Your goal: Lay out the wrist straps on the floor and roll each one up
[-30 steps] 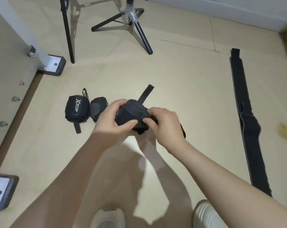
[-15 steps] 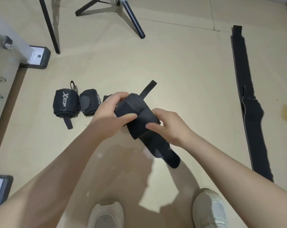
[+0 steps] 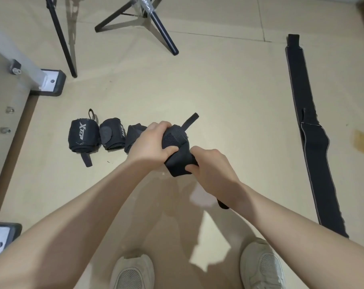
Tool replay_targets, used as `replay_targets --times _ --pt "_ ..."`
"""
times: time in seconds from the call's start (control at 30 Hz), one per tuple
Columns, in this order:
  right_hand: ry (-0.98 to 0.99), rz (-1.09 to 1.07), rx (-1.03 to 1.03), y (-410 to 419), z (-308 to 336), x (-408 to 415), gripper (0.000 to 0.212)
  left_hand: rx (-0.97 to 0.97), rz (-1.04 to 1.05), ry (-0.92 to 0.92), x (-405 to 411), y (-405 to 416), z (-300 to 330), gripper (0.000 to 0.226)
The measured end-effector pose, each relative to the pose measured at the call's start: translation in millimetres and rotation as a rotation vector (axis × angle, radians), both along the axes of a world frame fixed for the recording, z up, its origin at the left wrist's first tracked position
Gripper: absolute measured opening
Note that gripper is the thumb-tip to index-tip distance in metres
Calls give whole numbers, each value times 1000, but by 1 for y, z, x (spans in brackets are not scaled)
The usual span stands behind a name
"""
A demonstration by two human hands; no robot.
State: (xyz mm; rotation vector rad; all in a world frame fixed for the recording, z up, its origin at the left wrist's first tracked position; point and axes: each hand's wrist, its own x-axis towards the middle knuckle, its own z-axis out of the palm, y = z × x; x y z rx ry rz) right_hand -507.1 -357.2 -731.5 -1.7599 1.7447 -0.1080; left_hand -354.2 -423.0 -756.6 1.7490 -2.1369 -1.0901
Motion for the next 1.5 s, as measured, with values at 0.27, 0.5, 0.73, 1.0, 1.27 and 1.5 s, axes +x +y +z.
replay_targets --times 0.27,0.5,0.73,1.0,1.27,1.5 --pt "-223 -95 -28 -3 -1 -42 30 -99 -35 110 -27 -2 34 49" --pt "-173 -37 48 -3 -4 -51 20 -10 1 0 -38 0 32 43" --pt "-312 -240 55 3 5 -36 25 -89 35 -279 -44 -4 24 42" --pt "-453 -416 164 0 -16 -58 23 -96 15 -83 -54 -6 30 46" --pt "-626 -449 99 -4 1 -75 75 -89 -215 59 -52 7 26 47" --pt "-725 -383 48 -26 15 -71 40 -320 -284 9 -57 1 38 48"
